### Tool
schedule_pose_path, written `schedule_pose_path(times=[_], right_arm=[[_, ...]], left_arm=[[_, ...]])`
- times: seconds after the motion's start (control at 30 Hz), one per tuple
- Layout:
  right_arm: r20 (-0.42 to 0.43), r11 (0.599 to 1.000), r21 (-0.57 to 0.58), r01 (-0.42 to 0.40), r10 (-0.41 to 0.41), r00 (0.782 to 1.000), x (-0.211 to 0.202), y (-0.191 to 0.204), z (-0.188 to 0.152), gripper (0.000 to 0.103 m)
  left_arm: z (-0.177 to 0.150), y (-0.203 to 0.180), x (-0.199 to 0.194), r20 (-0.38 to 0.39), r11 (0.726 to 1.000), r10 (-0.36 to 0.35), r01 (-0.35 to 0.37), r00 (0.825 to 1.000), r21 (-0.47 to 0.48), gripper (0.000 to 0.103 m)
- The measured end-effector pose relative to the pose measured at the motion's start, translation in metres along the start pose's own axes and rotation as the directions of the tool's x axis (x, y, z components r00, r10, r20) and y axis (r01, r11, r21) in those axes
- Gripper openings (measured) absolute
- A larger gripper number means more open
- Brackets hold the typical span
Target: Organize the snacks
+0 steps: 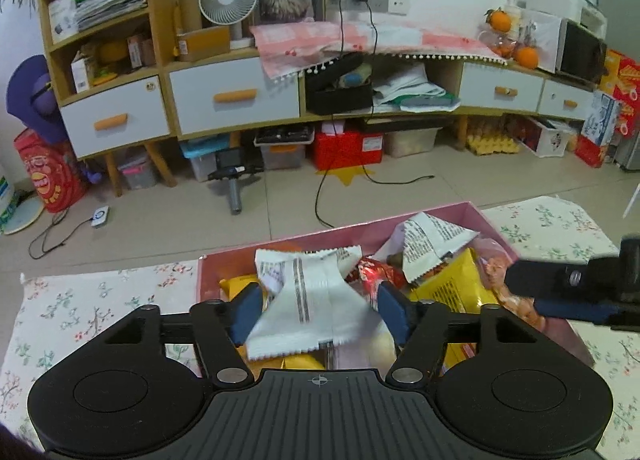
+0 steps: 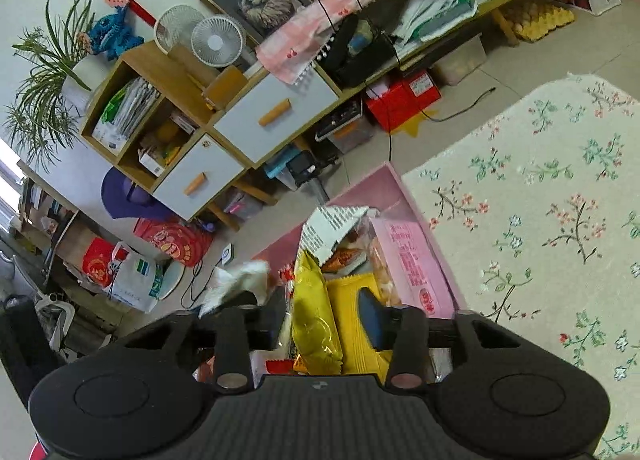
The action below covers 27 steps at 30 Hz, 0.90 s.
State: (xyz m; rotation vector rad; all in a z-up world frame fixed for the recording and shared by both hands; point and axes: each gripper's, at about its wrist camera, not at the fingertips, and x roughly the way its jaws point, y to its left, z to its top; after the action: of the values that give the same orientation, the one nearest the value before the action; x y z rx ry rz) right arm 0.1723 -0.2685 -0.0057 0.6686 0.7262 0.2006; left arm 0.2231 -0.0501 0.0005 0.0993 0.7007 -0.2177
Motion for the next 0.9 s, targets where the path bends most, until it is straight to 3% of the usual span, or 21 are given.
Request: schedule_pose_path(times=[0.17,0.43,0.63,0.9], right_arm=[[0.016,1.0,-0.021,0.003,-0.003,1.0,-0.015,0.006,0.0,0.04],[0.029,0.983,-0.162,0.091,-0.087,0.996,-0.04,0.021,-0.014,0.067],[0.018,0.942,-0.291,0.166,-0.168,0.986,-0.057,0.032,-0.032,0.073],[-0.006,0.898,-0.364,0.247,-0.267,0.964,-0.082,0.039,-0.058,0.077]], left_arm=[[-0.005,0.0,-0.026,0.009,1.0,-0.004,0.004,1.0,0.0,0.081],[-0.028,-0.001,-0.069,-0.028,1.0,-0.001,0.002,1.0,0.015,0.093],[-0.055,0.002,-0.094,-0.08,0.999,-0.001,-0.002,0.997,-0.039,0.097],[-0.086,-0.004,-0.139,-0.113,0.995,0.079,-0.086,0.99,-0.053,0.1]])
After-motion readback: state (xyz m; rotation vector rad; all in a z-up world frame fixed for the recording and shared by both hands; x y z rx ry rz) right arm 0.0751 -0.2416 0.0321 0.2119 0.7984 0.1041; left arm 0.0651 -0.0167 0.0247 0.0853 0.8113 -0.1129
